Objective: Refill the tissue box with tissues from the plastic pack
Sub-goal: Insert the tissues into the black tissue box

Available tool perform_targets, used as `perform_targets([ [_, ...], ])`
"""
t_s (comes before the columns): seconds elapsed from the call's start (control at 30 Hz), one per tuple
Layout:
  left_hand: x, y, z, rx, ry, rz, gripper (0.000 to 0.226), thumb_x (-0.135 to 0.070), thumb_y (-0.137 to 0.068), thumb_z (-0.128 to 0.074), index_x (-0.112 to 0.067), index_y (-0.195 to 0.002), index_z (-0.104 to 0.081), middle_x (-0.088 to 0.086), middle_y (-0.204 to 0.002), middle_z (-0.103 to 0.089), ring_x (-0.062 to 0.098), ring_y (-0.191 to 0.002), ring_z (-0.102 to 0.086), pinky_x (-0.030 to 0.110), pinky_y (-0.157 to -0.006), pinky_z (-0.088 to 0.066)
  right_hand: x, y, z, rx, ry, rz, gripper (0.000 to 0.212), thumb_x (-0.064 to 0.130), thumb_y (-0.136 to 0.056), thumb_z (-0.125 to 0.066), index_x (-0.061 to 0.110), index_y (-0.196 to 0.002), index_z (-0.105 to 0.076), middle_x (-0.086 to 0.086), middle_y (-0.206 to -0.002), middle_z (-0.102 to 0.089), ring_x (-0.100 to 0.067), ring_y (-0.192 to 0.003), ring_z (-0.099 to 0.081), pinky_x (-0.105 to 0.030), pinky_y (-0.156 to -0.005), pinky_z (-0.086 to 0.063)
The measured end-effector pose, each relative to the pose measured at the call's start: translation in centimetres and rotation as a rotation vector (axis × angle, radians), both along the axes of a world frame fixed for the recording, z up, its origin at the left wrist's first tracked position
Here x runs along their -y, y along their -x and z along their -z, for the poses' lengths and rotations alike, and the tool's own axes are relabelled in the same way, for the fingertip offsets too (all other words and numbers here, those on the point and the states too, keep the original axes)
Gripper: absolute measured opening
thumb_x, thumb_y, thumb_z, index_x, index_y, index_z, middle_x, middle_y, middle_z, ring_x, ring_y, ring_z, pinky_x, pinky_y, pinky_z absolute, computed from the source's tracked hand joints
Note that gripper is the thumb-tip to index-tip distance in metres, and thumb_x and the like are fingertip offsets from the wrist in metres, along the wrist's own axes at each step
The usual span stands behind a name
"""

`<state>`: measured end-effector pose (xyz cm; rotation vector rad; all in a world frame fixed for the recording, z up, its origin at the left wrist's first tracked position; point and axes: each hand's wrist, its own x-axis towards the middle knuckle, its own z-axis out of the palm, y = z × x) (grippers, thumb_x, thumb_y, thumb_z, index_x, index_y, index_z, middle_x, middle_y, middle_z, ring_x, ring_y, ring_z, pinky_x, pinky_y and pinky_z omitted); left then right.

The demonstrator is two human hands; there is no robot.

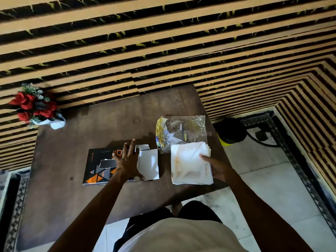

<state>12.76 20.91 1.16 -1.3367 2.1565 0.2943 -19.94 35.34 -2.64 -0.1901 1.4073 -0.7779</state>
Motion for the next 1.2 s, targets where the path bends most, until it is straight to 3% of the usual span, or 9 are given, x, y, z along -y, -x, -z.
perform_targets([
  [0.23, 0.1, 0.0, 0.1, -0.008, 0.008, -0.003, 0.139, -0.071, -0.045, -0.078, -0.018, -0.152, -0.007, 0.008, -0.161, 0.02, 0.037, -0.148, 0.009, 0.076, -0.105, -0.021, -0.1, 0.5, 1.0, 0.177, -0.014, 0.327, 0.071, 0.069, -0.092, -0.024, 0.02, -0.129, -0.058, -0.014, -0.137, -0.057, -0.038, -0.129, -0.049, -0.058, -0.105, -0.039],
  [0.43, 0.1, 0.3, 0.6, -0.02, 0.047, -0.06, 0.124, -0.067, -0.055, -0.077, -0.022, -0.151, -0.013, 0.008, -0.161, 0.016, 0.037, -0.148, 0.009, 0.073, -0.108, -0.013, -1.0, 0.7, 1.2, -0.008, -0.061, 0.199, 0.06, 0.062, -0.087, -0.051, 0.019, -0.128, -0.062, -0.013, -0.127, -0.065, -0.037, -0.12, -0.058, -0.062, -0.104, -0.041],
  [0.57, -1.4, 2.5, -0.2, -0.414, 0.335, -0.094, 0.057, -0.034, -0.077, -0.071, -0.018, -0.129, -0.053, 0.015, -0.148, -0.032, 0.036, -0.134, -0.035, 0.055, -0.111, -0.033, -0.7, 0.3, 0.7, -0.047, -0.028, 0.05, 0.056, 0.052, -0.077, -0.071, 0.024, -0.124, -0.063, -0.009, -0.12, -0.07, -0.032, -0.116, -0.062, -0.058, -0.103, -0.044],
  [0.67, -3.0, 6.2, -1.0, -0.82, 0.036, -0.167, 0.031, -0.02, -0.087, -0.061, -0.009, -0.117, -0.059, 0.014, -0.119, -0.059, 0.028, -0.104, -0.06, 0.04, -0.09, -0.052, -0.4, 0.1, 0.7, -0.054, -0.009, 0.057, 0.054, 0.054, -0.076, -0.072, 0.026, -0.122, -0.065, -0.007, -0.117, -0.072, -0.03, -0.113, -0.064, -0.058, -0.103, -0.044],
  [0.8, -4.7, 11.1, 0.6, -0.973, -0.401, -0.537, 0.055, -0.02, -0.079, -0.076, -0.004, -0.125, -0.052, 0.01, -0.107, -0.062, 0.02, -0.094, -0.06, 0.011, -0.074, -0.048, -0.4, 0.0, 1.9, -0.034, 0.014, 0.146, 0.068, 0.067, -0.07, -0.071, 0.026, -0.125, -0.064, -0.011, -0.126, -0.067, -0.034, -0.117, -0.062, -0.061, -0.101, -0.044],
  [0.93, -4.7, 13.4, 2.8, -0.996, -0.495, -0.862, 0.034, -0.008, -0.071, -0.081, -0.014, -0.094, -0.057, 0.009, -0.091, -0.061, 0.015, -0.082, -0.059, 0.031, -0.087, -0.053, -0.6, -0.5, 1.1, -0.079, -0.023, 0.181, 0.081, 0.077, -0.07, -0.061, 0.02, -0.128, -0.061, -0.01, -0.126, -0.066, -0.031, -0.113, -0.066, -0.053, -0.094, -0.053],
  [1.0, -4.5, 13.6, 3.6, -0.974, -0.464, -0.735, 0.028, -0.005, -0.071, -0.081, -0.014, -0.09, -0.062, 0.009, -0.085, -0.062, 0.01, -0.073, -0.061, 0.037, -0.088, -0.054, -0.7, -0.4, 1.2, -0.059, -0.026, 0.181, 0.08, 0.079, -0.072, -0.056, 0.019, -0.124, -0.063, -0.008, -0.121, -0.069, -0.029, -0.109, -0.068, -0.046, -0.086, -0.058],
  [1.1, -5.1, 13.8, 3.6, -0.903, -0.5, -0.344, 0.048, -0.015, -0.072, -0.081, -0.006, -0.114, -0.062, 0.011, -0.108, -0.062, 0.018, -0.096, -0.056, 0.032, -0.09, -0.047, -0.5, 0.2, 1.3, -0.051, -0.048, 0.192, 0.085, 0.087, -0.062, -0.055, 0.028, -0.122, -0.064, -0.005, -0.122, -0.068, -0.028, -0.112, -0.065, -0.053, -0.093, -0.053],
  [1.2, -6.3, 13.6, 3.8, -0.814, -0.555, -0.045, 0.048, -0.043, -0.07, -0.078, -0.02, -0.111, -0.069, 0.004, -0.119, -0.066, 0.011, -0.112, -0.054, 0.02, -0.095, -0.041, 0.2, 0.2, 0.1, -0.022, -0.129, 0.19, 0.078, 0.082, -0.066, -0.057, 0.026, -0.121, -0.063, -0.008, -0.118, -0.067, -0.031, -0.11, -0.062, -0.054, -0.09, -0.052],
])
